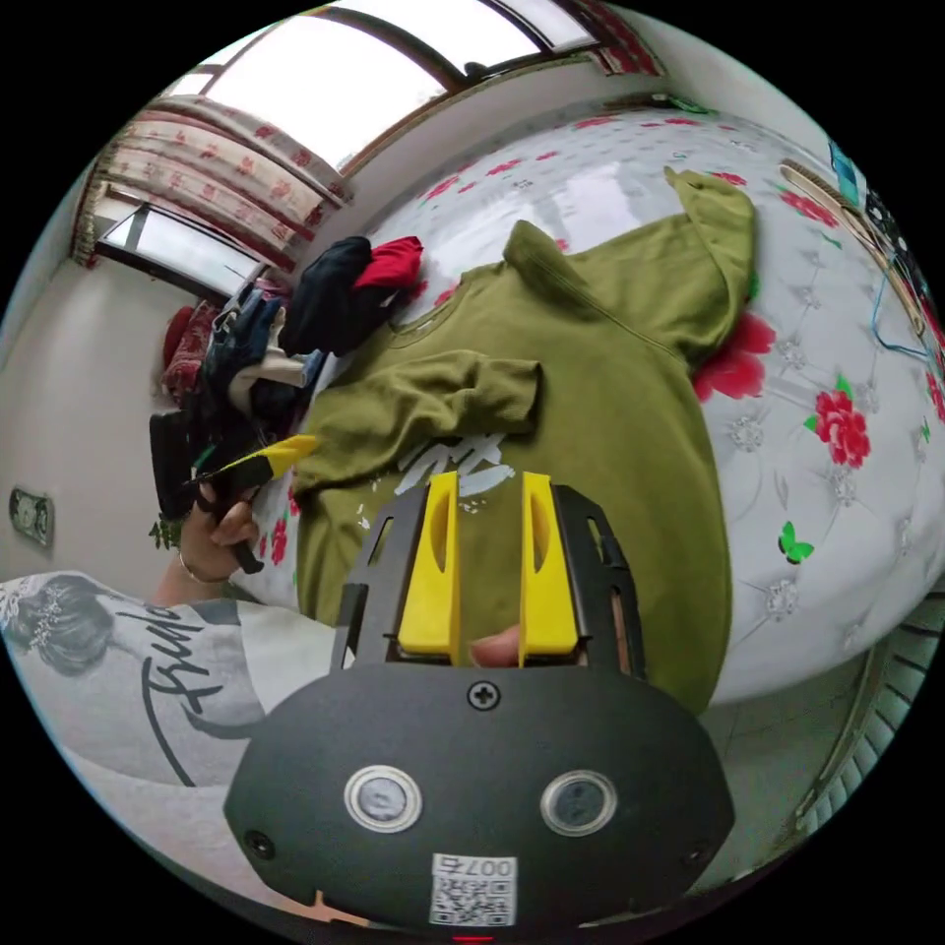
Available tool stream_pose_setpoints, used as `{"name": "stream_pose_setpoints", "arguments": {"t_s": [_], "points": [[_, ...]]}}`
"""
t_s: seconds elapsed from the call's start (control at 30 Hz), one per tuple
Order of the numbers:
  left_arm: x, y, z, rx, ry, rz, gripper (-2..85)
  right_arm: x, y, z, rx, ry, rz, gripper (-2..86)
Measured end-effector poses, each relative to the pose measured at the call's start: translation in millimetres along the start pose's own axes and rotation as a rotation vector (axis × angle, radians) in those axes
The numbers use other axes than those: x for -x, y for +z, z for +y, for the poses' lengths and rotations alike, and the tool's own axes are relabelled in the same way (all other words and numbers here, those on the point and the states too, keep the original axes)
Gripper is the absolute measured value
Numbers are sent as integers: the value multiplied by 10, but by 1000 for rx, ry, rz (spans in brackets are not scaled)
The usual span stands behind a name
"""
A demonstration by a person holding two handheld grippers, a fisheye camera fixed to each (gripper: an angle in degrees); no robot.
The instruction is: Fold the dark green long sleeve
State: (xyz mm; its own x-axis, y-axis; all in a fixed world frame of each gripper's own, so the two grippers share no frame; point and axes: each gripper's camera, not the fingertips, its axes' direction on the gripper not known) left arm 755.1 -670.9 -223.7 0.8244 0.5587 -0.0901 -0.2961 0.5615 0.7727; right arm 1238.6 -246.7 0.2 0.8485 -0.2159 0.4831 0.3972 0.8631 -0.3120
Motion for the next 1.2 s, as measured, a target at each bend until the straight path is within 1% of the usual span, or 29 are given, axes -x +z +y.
{"name": "stream_pose_setpoints", "arguments": {"t_s": [0.1,0.17,0.23,0.37,0.43,0.53,0.63,0.8,1.0,1.2], "points": [[243,-26,133,61,-92,-59,87,14,96,-75,37,-9,10,18],[225,-43,115,74,-96,-75,73,158,229,-240,82,-6,10,6],[104,-15,50,86,-68,-104,60,554,452,-517,144,-81,-22,1],[-148,153,-116,109,-48,-115,38,1341,730,-855,186,-216,-15,2],[-211,208,-176,109,-49,-111,30,1820,792,-905,175,-350,-86,8],[-270,290,-290,127,-62,-121,9,2220,891,-879,231,-411,-141,16],[-313,348,-407,136,-73,-139,-5,2441,952,-823,244,-423,-141,21],[-438,437,-593,134,-43,-148,-9,2560,1015,-835,239,-405,-102,21],[-504,532,-767,160,-25,-163,-10,2471,1037,-881,235,-338,-132,10],[-505,586,-892,161,-65,-124,-10,2526,1057,-877,207,-328,-88,4]]}}
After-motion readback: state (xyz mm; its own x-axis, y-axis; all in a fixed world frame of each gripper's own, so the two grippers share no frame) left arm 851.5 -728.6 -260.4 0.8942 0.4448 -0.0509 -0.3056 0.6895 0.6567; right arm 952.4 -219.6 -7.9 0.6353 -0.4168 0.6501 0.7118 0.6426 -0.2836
